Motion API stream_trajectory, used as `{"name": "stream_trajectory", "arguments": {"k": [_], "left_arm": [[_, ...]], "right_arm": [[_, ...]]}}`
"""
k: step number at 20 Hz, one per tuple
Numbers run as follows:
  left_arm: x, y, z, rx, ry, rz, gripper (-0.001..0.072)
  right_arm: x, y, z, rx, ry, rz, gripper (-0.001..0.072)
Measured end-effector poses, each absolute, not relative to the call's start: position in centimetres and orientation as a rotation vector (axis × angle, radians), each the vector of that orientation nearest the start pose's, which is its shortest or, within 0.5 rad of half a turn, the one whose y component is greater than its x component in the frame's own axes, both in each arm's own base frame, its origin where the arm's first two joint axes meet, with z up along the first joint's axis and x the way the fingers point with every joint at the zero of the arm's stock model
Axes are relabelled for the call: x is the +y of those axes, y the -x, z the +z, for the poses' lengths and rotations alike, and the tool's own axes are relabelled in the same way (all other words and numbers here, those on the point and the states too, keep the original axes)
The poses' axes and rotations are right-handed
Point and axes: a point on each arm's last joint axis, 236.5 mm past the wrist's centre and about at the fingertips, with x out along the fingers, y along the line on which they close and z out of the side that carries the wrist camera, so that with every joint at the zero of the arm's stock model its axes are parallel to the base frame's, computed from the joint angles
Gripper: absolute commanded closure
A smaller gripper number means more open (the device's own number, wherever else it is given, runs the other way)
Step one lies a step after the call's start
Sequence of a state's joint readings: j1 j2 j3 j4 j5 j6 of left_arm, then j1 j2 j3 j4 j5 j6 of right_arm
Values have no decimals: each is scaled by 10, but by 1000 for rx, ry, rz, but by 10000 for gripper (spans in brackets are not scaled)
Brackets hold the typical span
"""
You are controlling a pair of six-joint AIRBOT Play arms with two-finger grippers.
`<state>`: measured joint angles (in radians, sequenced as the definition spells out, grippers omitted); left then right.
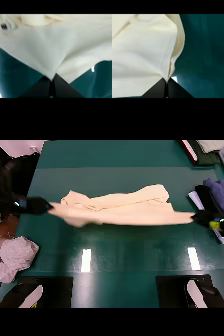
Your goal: Fold the shirts.
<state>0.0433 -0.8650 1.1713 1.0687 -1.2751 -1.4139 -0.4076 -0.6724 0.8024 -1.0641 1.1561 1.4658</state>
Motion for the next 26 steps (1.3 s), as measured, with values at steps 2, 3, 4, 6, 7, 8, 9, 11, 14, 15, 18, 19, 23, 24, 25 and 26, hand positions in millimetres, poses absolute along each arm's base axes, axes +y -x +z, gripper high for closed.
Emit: {"name": "stream_trajectory", "arguments": {"k": [2, 3, 4, 6, 7, 8, 9, 11, 14, 15, 18, 19, 23, 24, 25, 26], "left_arm": [[-96, -328, 235, 768, 207, -416, 681], [-96, -328, 266, 695, 187, -422, 681], [-96, -326, 295, 628, 168, -426, 681], [-97, -316, 353, 486, 131, -434, 681], [-97, -308, 382, 415, 112, -437, 681], [-98, -299, 408, 347, 95, -438, 681], [-98, -289, 431, 287, 79, -440, 681], [-99, -267, 472, 177, 50, -442, 681], [-101, -237, 515, 52, 25, -447, 681], [-103, -230, 523, 26, 25, -452, 681], [-111, -213, 542, -33, 37, -492, 681], [-115, -209, 547, -52, 46, -511, 681], [-133, -192, 566, -114, 91, -607, 680], [-139, -187, 568, -120, 102, -636, 680], [-143, -183, 570, -124, 111, -662, 681], [-148, -178, 572, -130, 121, -688, 681]], "right_arm": [[-14, -299, 149, 769, -463, 7, 700], [-15, -300, 175, 709, -436, 12, 701], [-15, -300, 202, 648, -409, 16, 701], [-15, -300, 254, 531, -360, 20, 700], [-15, -298, 278, 477, -337, 22, 700], [-14, -296, 303, 422, -314, 24, 701], [-13, -294, 325, 375, -295, 27, 700], [-11, -289, 367, 290, -257, 31, 700], [-7, -278, 419, 177, -208, 37, 700], [-4, -273, 434, 144, -193, 39, 700], [3, -254, 477, 43, -149, 44, 700], [6, -247, 488, 13, -136, 46, 700], [17, -225, 517, -56, -93, 54, 700], [19, -222, 518, -52, -86, 56, 700], [20, -220, 517, -42, -81, 59, 700], [22, -218, 514, -26, -76, 60, 700]]}}
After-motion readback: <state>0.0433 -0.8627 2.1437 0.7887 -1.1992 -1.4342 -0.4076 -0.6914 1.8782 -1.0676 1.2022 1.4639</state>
